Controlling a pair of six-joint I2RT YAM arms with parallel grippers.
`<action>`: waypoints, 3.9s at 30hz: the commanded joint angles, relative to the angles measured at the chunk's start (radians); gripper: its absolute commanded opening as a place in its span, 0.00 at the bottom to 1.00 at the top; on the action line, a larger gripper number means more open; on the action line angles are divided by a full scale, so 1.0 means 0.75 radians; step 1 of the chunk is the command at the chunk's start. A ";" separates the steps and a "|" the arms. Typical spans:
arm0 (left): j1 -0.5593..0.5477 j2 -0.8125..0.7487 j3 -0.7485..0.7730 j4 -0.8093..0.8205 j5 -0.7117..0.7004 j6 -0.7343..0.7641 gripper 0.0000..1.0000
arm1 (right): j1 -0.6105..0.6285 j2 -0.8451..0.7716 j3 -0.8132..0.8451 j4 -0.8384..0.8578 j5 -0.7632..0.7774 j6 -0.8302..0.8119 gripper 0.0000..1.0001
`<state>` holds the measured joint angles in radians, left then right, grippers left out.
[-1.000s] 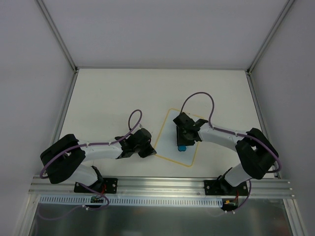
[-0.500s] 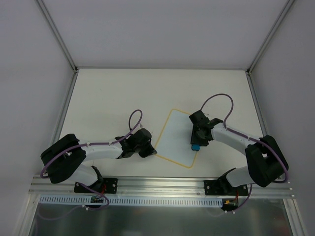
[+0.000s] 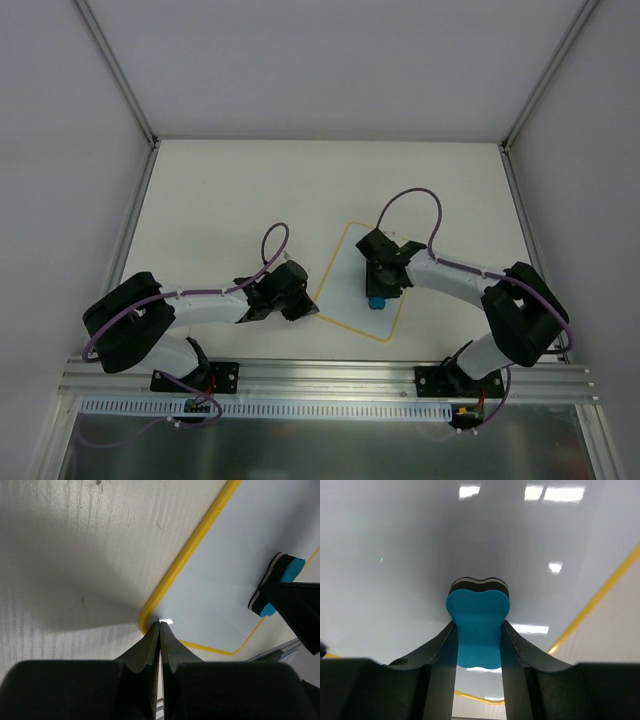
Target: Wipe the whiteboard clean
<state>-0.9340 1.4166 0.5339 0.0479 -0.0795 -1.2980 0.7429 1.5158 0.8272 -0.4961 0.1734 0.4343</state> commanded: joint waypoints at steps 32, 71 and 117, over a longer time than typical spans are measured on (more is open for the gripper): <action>0.012 0.024 -0.078 -0.209 -0.062 0.066 0.00 | -1.084 -0.117 0.061 -0.120 0.102 -0.250 0.11; 0.022 -0.320 0.427 -0.489 -0.376 0.640 0.99 | -1.287 -0.843 0.392 -0.312 -0.024 -0.473 0.99; 0.033 -1.498 0.658 -0.649 -1.135 1.655 0.99 | -0.794 -1.565 0.499 -0.167 0.151 -0.982 0.99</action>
<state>-0.9207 0.2832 1.0195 -0.4534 -0.9031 -0.0841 0.1360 0.3523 1.2079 -0.6834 0.2565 -0.2745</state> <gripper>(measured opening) 0.987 0.991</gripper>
